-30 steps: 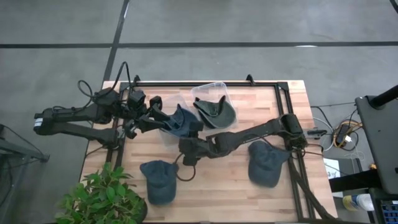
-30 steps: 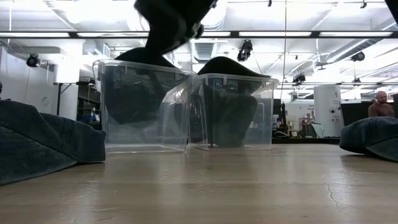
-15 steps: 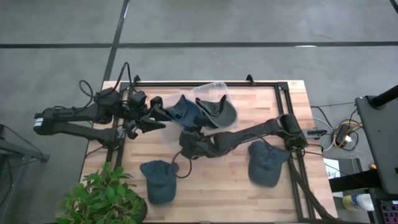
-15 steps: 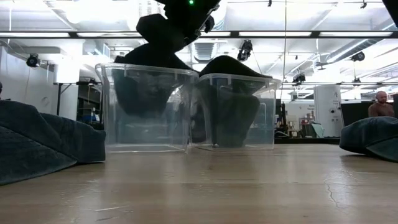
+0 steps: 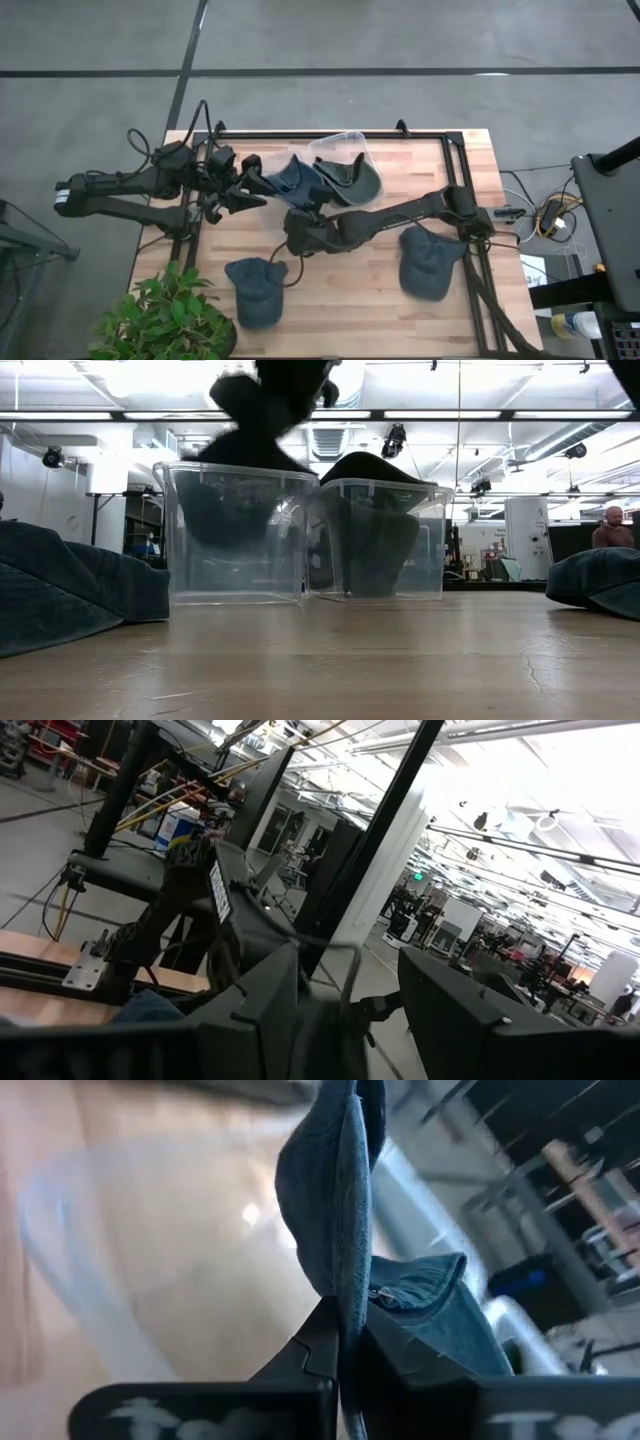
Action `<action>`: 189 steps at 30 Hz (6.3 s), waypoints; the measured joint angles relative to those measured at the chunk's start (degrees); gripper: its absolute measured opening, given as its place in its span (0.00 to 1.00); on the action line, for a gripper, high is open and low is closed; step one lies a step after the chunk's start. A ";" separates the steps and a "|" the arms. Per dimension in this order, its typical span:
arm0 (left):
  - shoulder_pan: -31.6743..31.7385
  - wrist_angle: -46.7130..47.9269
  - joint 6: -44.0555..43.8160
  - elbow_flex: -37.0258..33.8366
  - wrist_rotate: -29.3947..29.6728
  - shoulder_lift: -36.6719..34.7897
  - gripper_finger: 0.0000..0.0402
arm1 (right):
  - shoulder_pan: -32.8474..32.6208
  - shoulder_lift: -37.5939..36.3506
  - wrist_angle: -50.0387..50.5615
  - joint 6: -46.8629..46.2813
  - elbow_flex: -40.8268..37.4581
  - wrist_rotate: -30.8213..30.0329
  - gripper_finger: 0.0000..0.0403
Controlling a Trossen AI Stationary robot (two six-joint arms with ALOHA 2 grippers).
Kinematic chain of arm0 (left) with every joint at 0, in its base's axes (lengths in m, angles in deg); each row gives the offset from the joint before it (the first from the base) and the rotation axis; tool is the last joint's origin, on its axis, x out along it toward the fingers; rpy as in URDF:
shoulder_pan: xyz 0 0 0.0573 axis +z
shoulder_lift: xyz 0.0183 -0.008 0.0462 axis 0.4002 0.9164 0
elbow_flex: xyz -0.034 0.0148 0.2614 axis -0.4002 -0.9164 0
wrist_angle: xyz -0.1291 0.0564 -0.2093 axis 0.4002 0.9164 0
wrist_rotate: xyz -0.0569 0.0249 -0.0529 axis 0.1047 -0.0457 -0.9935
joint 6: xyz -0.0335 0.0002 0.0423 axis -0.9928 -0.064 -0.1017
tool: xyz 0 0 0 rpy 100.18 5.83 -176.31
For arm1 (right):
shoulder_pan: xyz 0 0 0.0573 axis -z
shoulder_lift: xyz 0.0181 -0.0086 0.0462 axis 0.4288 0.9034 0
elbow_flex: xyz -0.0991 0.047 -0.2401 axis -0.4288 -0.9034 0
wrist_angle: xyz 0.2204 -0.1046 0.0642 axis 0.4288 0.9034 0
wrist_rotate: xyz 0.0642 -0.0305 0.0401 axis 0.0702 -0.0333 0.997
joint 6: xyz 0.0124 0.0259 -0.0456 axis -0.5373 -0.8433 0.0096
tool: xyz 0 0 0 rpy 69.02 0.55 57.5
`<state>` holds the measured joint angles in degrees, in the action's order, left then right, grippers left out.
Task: Pick & Place hat
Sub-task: Put the middle dark blue cap into the left transparent bin, then put the right dark blue cap into the left transparent bin
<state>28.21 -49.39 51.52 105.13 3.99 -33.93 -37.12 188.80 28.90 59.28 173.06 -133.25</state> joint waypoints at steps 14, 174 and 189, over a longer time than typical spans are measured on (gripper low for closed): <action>0.00 0.19 -0.26 0.00 0.26 0.01 0.42 | -1.13 11.27 9.52 4.94 23.34 -2.29 0.33; -14.70 -9.57 63.58 -0.07 12.11 12.52 0.42 | -18.93 -20.97 22.32 -55.73 5.48 -39.33 0.03; -20.10 -26.85 98.88 0.09 32.96 29.15 0.42 | -16.76 -20.82 0.11 -33.26 2.67 -31.65 0.03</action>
<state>8.11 -76.24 150.40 105.22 36.95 -4.78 -53.88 167.98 29.02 26.02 175.73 -164.90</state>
